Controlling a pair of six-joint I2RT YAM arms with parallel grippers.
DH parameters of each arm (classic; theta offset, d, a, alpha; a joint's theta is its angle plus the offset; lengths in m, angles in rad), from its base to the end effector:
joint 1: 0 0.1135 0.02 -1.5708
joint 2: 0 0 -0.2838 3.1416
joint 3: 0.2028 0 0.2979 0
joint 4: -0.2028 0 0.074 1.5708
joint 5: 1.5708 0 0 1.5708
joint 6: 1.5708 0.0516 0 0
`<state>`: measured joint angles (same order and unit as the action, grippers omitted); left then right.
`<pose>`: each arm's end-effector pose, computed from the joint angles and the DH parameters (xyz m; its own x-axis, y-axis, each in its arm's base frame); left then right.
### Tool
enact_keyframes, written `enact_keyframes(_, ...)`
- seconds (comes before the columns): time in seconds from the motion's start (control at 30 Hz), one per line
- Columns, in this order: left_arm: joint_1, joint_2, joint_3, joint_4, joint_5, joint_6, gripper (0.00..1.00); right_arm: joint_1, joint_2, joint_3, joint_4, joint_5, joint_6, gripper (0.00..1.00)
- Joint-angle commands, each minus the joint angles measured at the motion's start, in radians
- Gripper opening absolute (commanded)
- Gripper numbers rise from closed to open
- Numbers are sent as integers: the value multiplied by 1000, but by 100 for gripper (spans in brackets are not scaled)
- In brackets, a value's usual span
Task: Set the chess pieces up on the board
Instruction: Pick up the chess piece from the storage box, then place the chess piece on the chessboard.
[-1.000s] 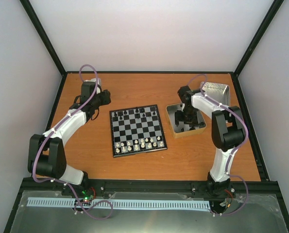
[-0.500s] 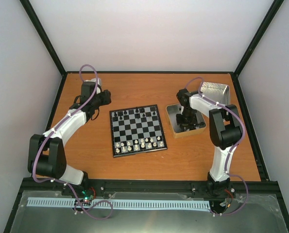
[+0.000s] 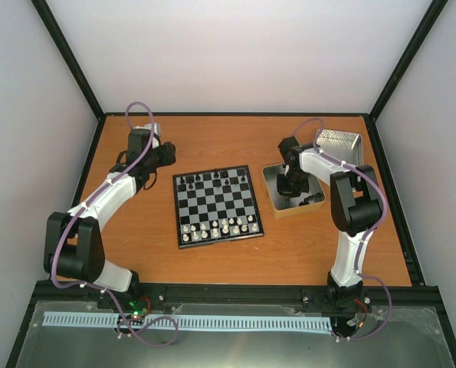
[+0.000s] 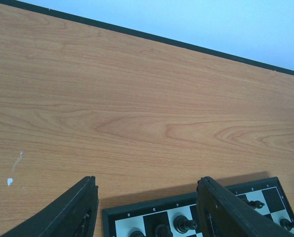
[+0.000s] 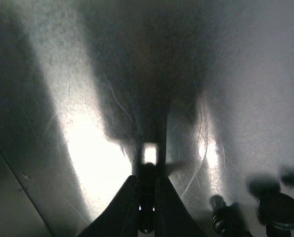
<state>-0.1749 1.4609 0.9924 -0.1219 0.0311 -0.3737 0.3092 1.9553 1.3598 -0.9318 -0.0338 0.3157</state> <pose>0.3746 -0.0678 0.2475 -0.5831 -0.2675 -0.7671 -0.0145 0.9475 -0.3194 0.3873 0.1255 0.1371 -0.9995 0.0065 -0.0309 0.0051 0.9989 0.0456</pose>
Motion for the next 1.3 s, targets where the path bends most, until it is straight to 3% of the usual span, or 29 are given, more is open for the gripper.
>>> enact_keyframes(0.0,5,-20,19,34,13,19,56,-6,-3,18,88,21,40,3)
enact_keyframes(0.43,5,-26,12,48,89,26,56,-8,-57,198,-5,-63,26,3)
enact_keyframes(0.6,4,-22,2,27,74,-1,56,79,-32,350,-69,-84,3,3)
enact_keyframes(1.07,15,-72,-79,-135,-53,-148,56,429,353,931,-175,-27,-118,4)
enact_keyframes(1.27,74,-125,-127,-203,-92,-199,56,484,449,1006,-182,-21,-128,5)
